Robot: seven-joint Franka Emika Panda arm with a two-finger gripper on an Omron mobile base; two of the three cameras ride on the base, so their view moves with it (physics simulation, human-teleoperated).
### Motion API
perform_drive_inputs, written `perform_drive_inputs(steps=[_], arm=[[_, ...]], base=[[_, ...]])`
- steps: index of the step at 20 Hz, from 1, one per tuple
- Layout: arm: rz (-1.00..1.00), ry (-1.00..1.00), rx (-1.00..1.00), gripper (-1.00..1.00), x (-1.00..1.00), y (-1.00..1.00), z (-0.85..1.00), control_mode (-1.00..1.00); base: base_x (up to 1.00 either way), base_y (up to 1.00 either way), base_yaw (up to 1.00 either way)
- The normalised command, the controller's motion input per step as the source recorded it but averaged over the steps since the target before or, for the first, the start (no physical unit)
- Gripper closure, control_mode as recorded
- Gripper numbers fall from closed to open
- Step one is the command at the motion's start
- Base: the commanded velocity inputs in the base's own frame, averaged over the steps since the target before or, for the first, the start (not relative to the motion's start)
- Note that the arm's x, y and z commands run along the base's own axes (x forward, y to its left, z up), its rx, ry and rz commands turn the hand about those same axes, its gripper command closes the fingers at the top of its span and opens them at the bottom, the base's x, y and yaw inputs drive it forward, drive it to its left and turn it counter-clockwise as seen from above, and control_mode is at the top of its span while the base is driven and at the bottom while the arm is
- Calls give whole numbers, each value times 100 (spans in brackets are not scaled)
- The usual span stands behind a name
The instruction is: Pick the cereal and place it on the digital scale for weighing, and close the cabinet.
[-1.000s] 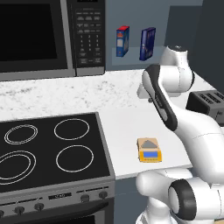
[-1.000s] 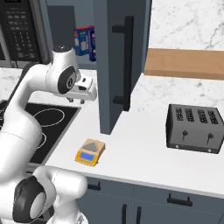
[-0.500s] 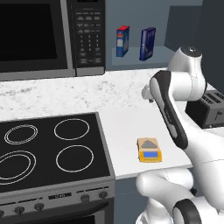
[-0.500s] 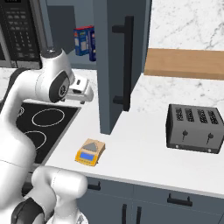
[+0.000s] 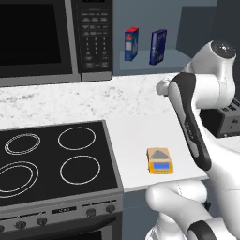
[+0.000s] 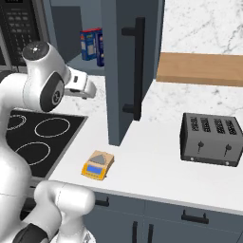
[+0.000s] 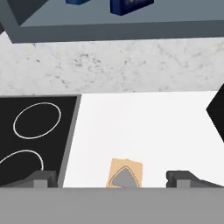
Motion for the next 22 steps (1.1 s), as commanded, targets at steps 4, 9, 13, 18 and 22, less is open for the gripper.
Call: perform_drive_inputs(steps=[4, 9, 13, 18, 22], arm=[[0, -2, -1, -100, -26, -6, 68, -100], [-1, 0, 0, -100, -1, 0, 64, -100], [-7, 0, 0, -100, 0, 0, 65, -100], [-7, -9, 0, -100, 10, 0, 43, -100], [-8, -33, 0, -100, 45, 0, -5, -100]], base=[[0, 0, 0], [0, 0, 0], [0, 0, 0], [0, 0, 0], [0, 0, 0]])
